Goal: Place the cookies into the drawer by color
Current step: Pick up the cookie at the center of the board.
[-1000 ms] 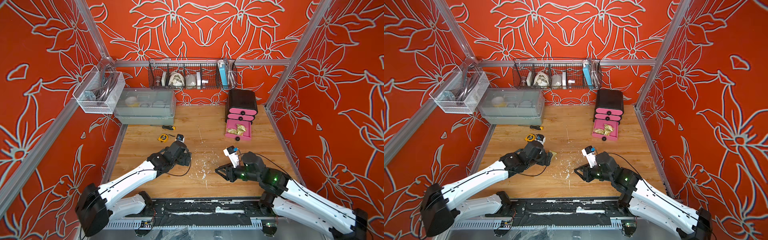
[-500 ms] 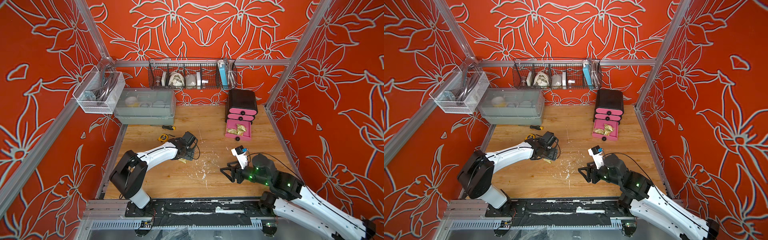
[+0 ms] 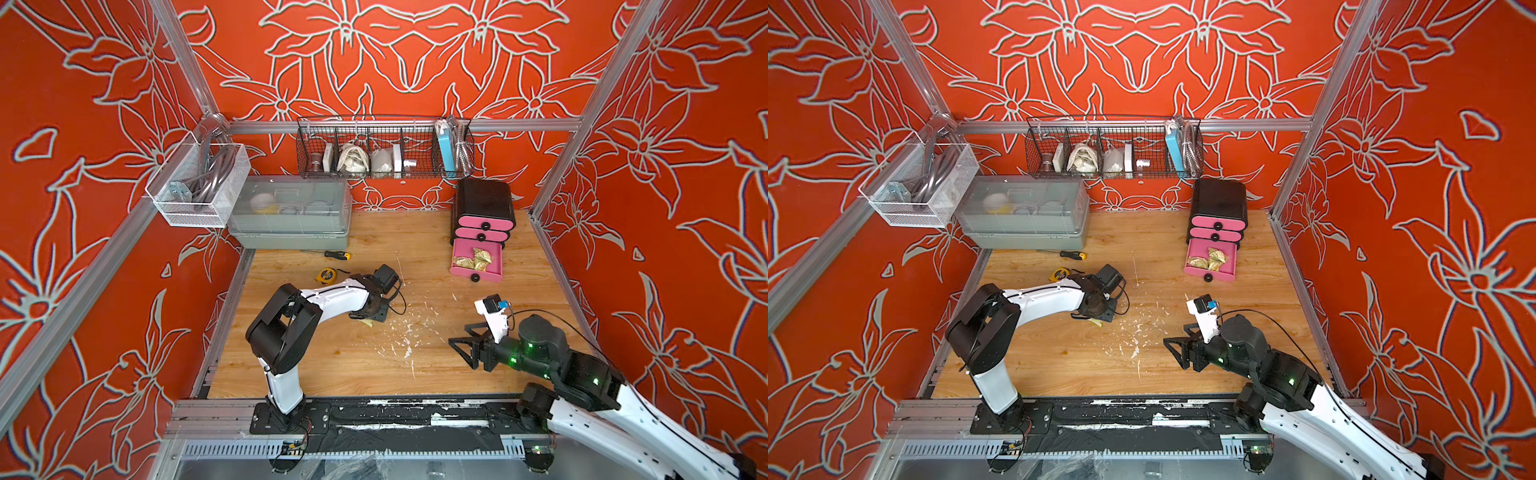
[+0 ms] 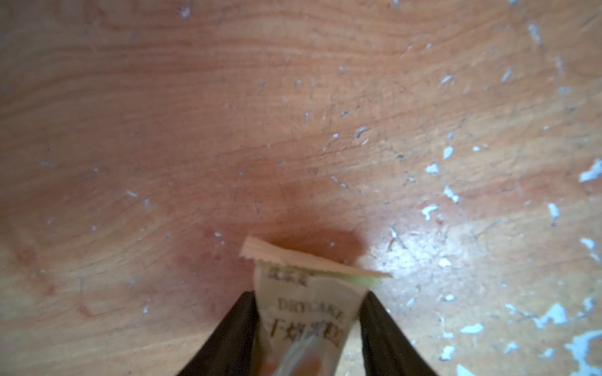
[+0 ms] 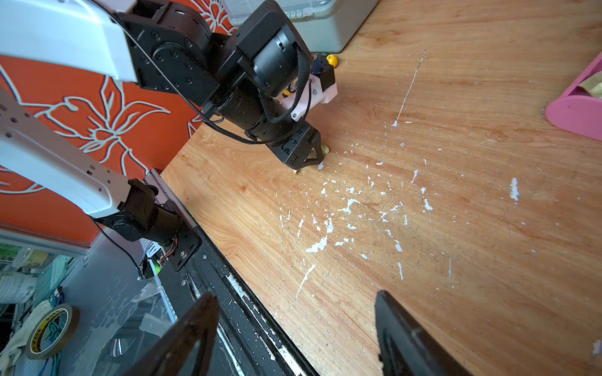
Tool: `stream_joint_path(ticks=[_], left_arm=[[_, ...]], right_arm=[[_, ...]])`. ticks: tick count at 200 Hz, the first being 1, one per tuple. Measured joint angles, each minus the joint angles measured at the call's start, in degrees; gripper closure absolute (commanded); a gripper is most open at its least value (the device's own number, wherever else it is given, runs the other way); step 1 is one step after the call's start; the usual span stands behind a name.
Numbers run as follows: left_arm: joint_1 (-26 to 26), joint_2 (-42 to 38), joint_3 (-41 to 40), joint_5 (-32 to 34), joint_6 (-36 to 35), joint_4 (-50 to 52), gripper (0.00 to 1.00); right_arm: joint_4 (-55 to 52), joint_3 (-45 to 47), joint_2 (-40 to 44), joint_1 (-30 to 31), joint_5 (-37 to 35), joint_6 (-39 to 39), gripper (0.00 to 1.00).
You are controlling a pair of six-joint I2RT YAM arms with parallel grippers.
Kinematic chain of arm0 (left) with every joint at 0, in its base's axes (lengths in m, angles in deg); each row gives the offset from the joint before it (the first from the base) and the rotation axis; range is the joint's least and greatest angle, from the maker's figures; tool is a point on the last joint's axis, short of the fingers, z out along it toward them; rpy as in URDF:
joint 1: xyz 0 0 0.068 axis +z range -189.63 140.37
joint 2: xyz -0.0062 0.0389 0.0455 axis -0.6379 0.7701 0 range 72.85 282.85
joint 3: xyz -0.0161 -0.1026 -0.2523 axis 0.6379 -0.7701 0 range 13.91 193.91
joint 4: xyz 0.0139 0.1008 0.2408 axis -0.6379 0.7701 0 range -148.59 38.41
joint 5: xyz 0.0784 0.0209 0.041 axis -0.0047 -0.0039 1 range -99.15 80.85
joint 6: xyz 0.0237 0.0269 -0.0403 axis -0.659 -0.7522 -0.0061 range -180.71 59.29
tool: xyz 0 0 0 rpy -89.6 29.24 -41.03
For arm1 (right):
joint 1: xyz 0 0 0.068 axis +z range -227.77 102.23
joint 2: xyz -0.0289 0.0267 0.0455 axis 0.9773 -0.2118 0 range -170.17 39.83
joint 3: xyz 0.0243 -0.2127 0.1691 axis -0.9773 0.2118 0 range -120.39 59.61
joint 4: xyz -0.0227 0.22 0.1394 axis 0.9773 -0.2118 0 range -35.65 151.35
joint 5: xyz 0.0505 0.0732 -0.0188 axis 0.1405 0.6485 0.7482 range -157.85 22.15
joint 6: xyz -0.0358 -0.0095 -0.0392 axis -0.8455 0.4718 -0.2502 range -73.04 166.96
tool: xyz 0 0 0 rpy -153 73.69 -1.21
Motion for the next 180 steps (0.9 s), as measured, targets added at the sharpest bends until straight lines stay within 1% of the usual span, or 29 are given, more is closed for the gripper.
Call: stream_joint_path(ticks=[14,38,63,84,100,121,148,180], left_arm=[[0.00,0.26,0.31,-0.66,0.57,-0.35,0.69],[-0.02,0.31,0.70,-2.14,1.79,-0.55,0.78],[-0.85,0.46,2.45,-4.11,1.88,-0.02,0.78],[-2.84,1.09,7.80,-6.16,1.86,0.76,0.78],[-4.20,2.80,14.82,-7.69,1.62,1.16,0.78],[-5.62,7.41,27.10,-8.96,0.98,1.70,0.78],[-6.86,16.48,44.70,-9.70,0.52,1.86,0.78],[-7.50,28.94,63.76,-10.58,0.61,2.47,0.78]], right_arm=[[-0.20,0.00,0.04,0.00,-0.68,-0.07,0.22],[-1.03,0.02,0.79,0.00,-2.75,0.13,0.22],[-1.75,0.07,2.95,0.00,-5.95,1.11,0.22],[-2.34,0.44,5.62,0.02,-9.68,2.29,0.23],[-3.52,0.85,7.02,0.02,-14.25,4.37,0.23],[-6.95,0.85,7.08,0.02,-21.44,7.34,0.24],[-11.65,0.85,6.08,0.00,-29.31,11.41,0.25],[-18.56,0.85,4.98,0.00,-39.47,19.63,0.26]])
